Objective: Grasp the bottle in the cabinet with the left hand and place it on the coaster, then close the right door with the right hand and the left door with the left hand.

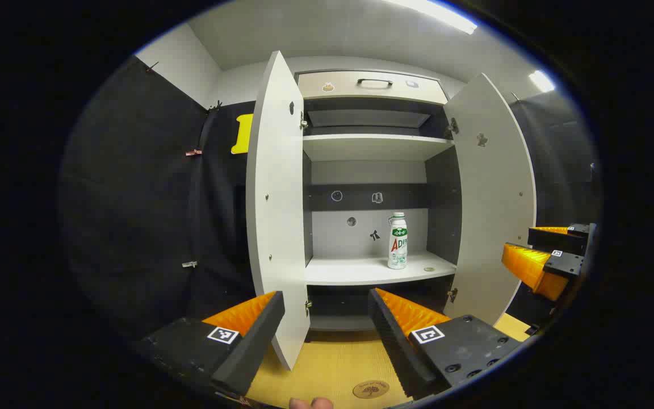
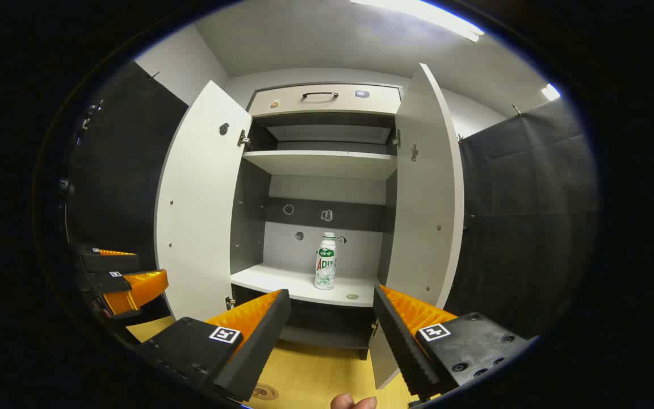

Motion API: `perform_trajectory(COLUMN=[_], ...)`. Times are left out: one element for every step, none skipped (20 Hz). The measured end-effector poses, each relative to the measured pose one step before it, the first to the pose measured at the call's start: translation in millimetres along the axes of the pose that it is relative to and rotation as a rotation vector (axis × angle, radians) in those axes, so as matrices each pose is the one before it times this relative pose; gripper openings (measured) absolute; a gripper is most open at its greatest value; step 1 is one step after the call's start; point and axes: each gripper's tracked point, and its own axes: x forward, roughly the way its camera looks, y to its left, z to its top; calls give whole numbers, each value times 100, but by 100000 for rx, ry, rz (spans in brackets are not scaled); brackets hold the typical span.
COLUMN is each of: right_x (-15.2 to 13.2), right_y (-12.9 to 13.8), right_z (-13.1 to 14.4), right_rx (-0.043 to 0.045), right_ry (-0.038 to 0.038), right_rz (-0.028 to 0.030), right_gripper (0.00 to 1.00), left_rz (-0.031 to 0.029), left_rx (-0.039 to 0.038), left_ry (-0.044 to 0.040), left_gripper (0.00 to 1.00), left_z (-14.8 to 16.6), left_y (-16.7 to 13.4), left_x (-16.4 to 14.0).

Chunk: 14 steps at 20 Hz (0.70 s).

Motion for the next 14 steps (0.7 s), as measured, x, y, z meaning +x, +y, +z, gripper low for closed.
perform_trajectory(right_x=[-12, -69, -61, 7, -42, 49, 199, 202, 76, 79, 41, 207, 276, 258], right_y=[-86, -154, -109, -163, -152, -261, -194, -241, -39, 22, 86, -21, -115, -201], right_z=[121, 94, 117, -33, 32, 129, 91, -116, -2, 24, -93, -74, -102, -279], right_rx=[832, 1176, 1053, 442, -174, -223, -327, -294, 224, 517, 462, 258, -230, -654], right_ry=[-242, -408, -405, -337, -189, -295, -527, -129, 33, -42, 309, -222, -169, 322], right_rz=[-1089, -1123, -992, -643, -495, -408, -454, -258, 400, 740, 1206, 1001, 265, 135], right_gripper=[98, 98, 98, 98, 98, 98, 98, 98, 98, 98, 97, 97, 97, 97], left_rz=[-757, -705, -206, 159, 26, -138, 17, 344, 645, 675, 1247, 647, 974, 748], left_rx=[-239, -228, -81, -15, -83, -247, -322, -272, -375, -434, -275, -132, 185, 276], left_ry=[-225, -175, -97, 223, 472, -23, -37, 302, 712, 578, 473, -396, -9, 522], left_gripper=[94, 95, 95, 95, 95, 95, 95, 95, 95, 95, 95, 94, 95, 95], left_z=[41, 85, -12, 9, -153, 38, 79, -54, -225, -45, -50, 87, -37, -111], left_y=[-6, 121, 159, 268, 113, 83, 35, 9, 24, -48, 75, -34, -32, 66], left_x=[286, 213, 240, 324, 159, 180, 202, 222, 160, 92, 38, 76, -88, 12])
